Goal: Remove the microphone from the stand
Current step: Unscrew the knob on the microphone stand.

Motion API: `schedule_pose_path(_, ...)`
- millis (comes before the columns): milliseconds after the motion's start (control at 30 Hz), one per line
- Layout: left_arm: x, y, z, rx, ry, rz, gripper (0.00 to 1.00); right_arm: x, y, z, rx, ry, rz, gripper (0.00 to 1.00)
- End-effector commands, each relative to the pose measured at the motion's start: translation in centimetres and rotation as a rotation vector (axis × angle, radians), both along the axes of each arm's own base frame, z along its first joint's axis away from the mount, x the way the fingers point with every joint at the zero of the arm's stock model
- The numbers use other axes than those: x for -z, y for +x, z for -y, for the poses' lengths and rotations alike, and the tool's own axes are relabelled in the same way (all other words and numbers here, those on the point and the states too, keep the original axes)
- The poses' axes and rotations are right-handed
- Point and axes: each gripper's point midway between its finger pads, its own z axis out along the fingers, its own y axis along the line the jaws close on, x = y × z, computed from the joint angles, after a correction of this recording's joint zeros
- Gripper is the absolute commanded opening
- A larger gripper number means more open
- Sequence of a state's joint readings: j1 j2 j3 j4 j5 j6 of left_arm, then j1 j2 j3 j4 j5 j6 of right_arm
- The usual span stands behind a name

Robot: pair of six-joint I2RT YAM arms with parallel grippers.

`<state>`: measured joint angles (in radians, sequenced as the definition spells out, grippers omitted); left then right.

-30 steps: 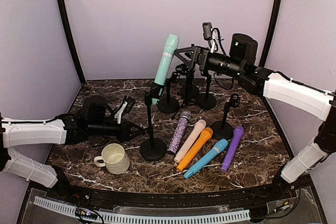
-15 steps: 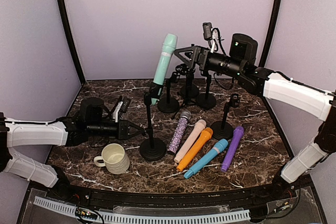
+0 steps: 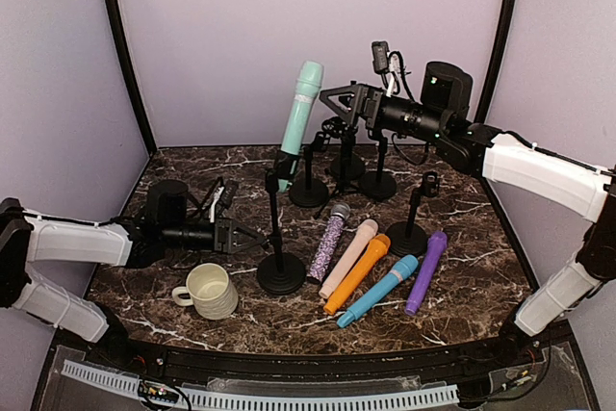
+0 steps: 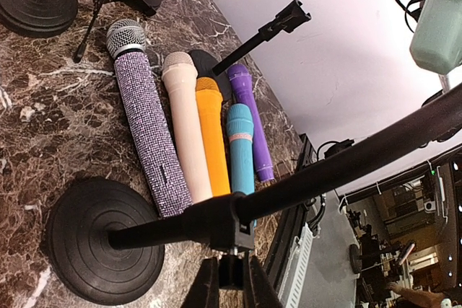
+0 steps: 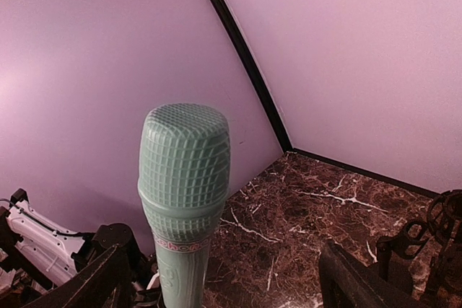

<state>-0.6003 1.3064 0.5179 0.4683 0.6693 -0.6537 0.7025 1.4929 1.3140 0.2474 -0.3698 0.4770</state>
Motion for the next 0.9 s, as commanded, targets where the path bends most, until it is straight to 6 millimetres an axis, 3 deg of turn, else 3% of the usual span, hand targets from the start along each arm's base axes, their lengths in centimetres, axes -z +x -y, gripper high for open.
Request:
schedule_pose_path(0,4.7,-0.9,-1.8,-0.039,0.094,-0.143,0.06,-1.3,-0.3,0.3,0.004,0.039,0.035,0.91)
schedule_pose_path(200,4.1,-0.6,-1.8,-0.031,0.096,-0.108,0.16,-1.4,-0.3,0.3,0.002,0.041,0.037,0.91)
schedule_pose_path(333,0.7,0.5,-1.7,-0.023,0.115,0.051,0.38,-1.5,-0.5,0.4,0.004,0.041,0.042,0.91)
schedule_pose_path(467,-4.5,1.7,-1.9,-0.014,0.149,0.283,0.61,-1.8,-0.8,0.8,0.009,0.043,0.052,0.91)
schedule_pose_path(533,-6.3,1.9,-2.3,-0.015,0.177,0.389,0.67,-1.9,-0.9,0.9,0.012,0.042,0.056,0.91)
schedule_pose_path(667,-8.6,1.4,-3.3,0.004,0.23,0.611,0.71,-2.0,-1.1,1.2,0.017,0.046,0.063,0.91)
schedule_pose_path(867,-8.3,0.8,-4.4,-0.025,0.389,0.848,0.71,-2.0,-1.1,1.4,0.025,0.045,0.067,0.91)
